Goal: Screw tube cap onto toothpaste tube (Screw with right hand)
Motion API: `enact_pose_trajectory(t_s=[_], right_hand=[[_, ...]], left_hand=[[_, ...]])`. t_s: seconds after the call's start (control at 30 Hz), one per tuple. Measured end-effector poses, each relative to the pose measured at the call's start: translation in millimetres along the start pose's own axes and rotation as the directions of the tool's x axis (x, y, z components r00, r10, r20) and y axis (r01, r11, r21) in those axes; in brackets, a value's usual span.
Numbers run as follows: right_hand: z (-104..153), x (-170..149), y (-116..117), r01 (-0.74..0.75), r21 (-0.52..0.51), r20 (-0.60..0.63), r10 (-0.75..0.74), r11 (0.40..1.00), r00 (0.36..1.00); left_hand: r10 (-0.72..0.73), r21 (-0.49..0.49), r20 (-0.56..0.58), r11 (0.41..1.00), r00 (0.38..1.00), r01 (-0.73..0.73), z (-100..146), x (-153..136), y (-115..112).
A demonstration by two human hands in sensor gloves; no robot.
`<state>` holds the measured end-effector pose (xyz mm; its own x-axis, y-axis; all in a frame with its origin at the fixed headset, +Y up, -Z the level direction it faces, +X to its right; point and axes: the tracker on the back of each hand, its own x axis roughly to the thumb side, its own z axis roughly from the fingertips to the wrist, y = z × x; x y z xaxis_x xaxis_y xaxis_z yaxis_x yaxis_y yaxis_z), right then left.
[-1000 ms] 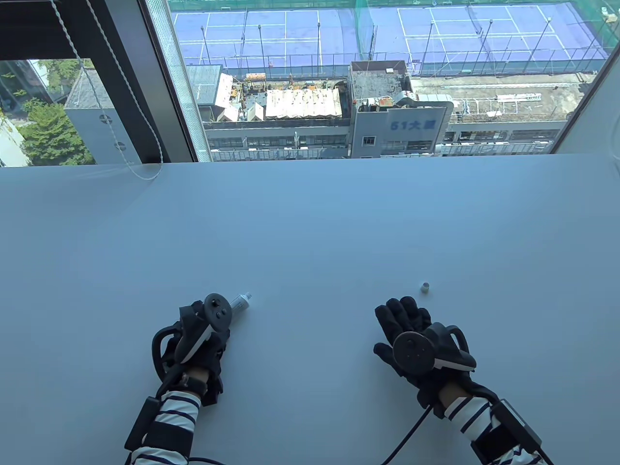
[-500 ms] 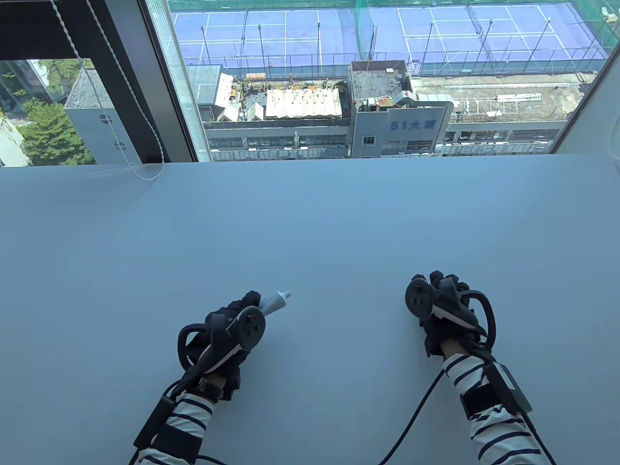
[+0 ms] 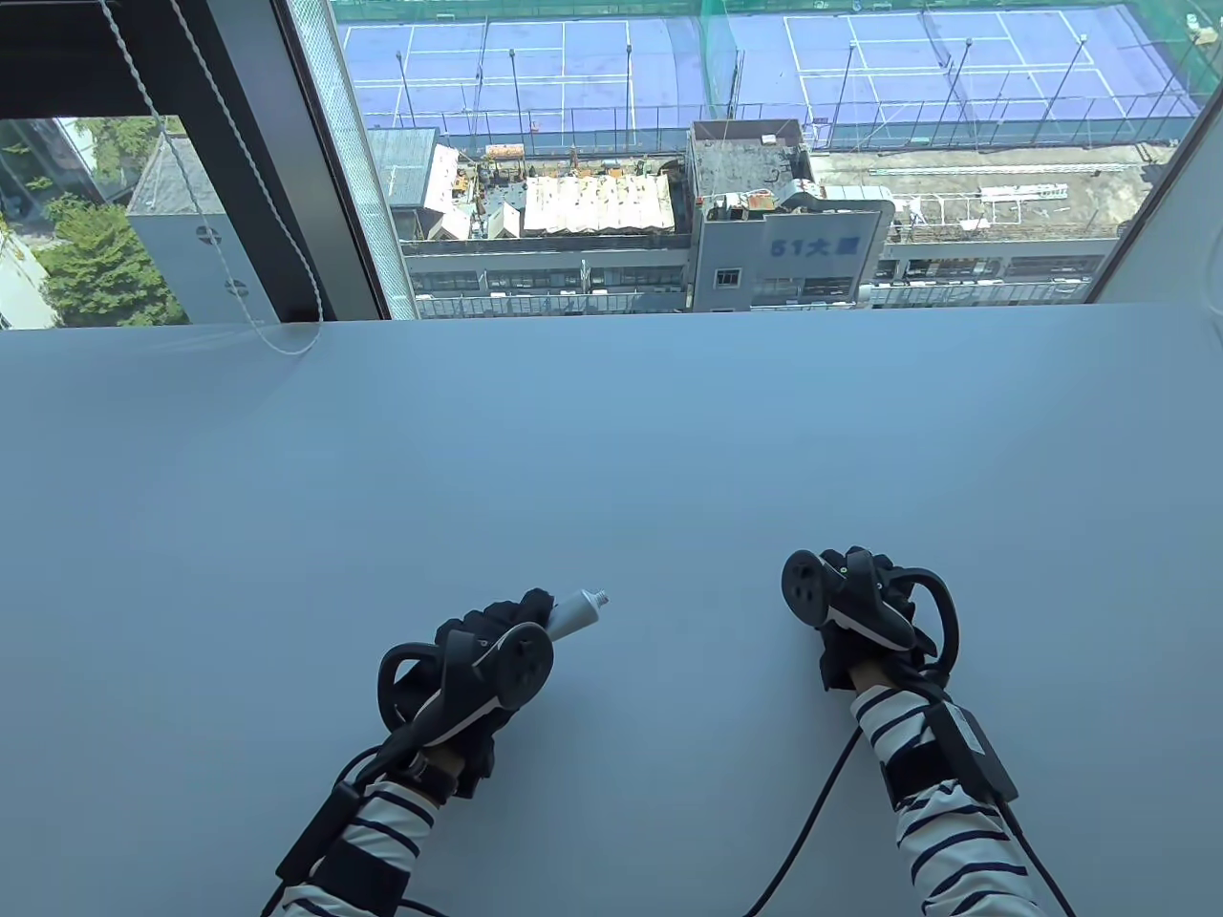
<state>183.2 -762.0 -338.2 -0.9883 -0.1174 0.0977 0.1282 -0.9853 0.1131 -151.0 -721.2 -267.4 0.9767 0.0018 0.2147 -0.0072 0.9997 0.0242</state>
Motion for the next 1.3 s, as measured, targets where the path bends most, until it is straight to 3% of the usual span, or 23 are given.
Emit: enact_pose_trajectory(t_s=[0.1, 0.17, 0.2, 0.27, 0.33, 0.4, 0.43, 0.6, 0.7, 0.83, 0.97, 1.1, 1.3], right_hand=[[7, 0, -2, 0.026, 0.003, 0.017, -0.026, 1.000, 1.000], [22, 0, -11, 0.228, -0.054, 0.066, -0.225, 0.972, 0.972], [29, 0, -16, 0.362, -0.089, 0.100, -0.354, 0.928, 0.930], [46, 1, -23, 0.660, -0.121, 0.176, -0.638, 0.741, 0.749], [66, 6, -24, 0.892, -0.094, 0.215, -0.866, 0.442, 0.452], [80, 12, -20, 0.966, -0.071, 0.207, -0.943, 0.251, 0.260], [88, 17, -16, 0.980, -0.064, 0.222, -0.955, 0.186, 0.196], [100, 32, -5, 0.999, -0.011, 0.229, -0.972, 0.043, 0.045], [103, 40, -4, 0.999, 0.037, 0.245, -0.970, 0.011, 0.001], [103, 39, -1, 0.996, 0.079, 0.262, -0.965, 0.040, 0.018], [101, 42, 1, 0.993, 0.117, 0.278, -0.961, 0.022, -0.011], [103, 43, 3, 0.995, 0.091, 0.248, -0.968, 0.049, 0.025], [104, 47, 1, 0.985, 0.077, 0.298, -0.947, 0.152, 0.123]], left_hand=[[0.000, 0.024, 0.013, 1.000, 1.000, 0.000, 2, 3, 5], [0.008, 0.038, 0.032, 0.999, 0.999, -0.009, 4, 6, 8], [0.012, 0.044, 0.044, 0.999, 0.999, -0.014, 4, 8, 10], [0.008, 0.054, 0.077, 0.998, 0.997, -0.013, 7, 15, 11], [-0.025, 0.076, 0.127, 0.997, 0.992, 0.016, 11, 25, 12], [-0.052, 0.100, 0.173, 0.994, 0.984, 0.035, 15, 34, 12], [-0.063, 0.113, 0.199, 0.993, 0.978, 0.040, 18, 40, 12], [-0.107, 0.159, 0.291, 0.985, 0.951, 0.062, 28, 59, 11], [-0.113, 0.162, 0.327, 0.985, 0.938, 0.062, 32, 67, 9], [-0.110, 0.155, 0.329, 0.986, 0.938, 0.061, 33, 67, 7], [-0.115, 0.151, 0.340, 0.986, 0.933, 0.066, 33, 68, 7], [-0.144, 0.170, 0.339, 0.981, 0.930, 0.090, 34, 69, 9], [-0.158, 0.176, 0.354, 0.979, 0.922, 0.101, 35, 70, 9]])
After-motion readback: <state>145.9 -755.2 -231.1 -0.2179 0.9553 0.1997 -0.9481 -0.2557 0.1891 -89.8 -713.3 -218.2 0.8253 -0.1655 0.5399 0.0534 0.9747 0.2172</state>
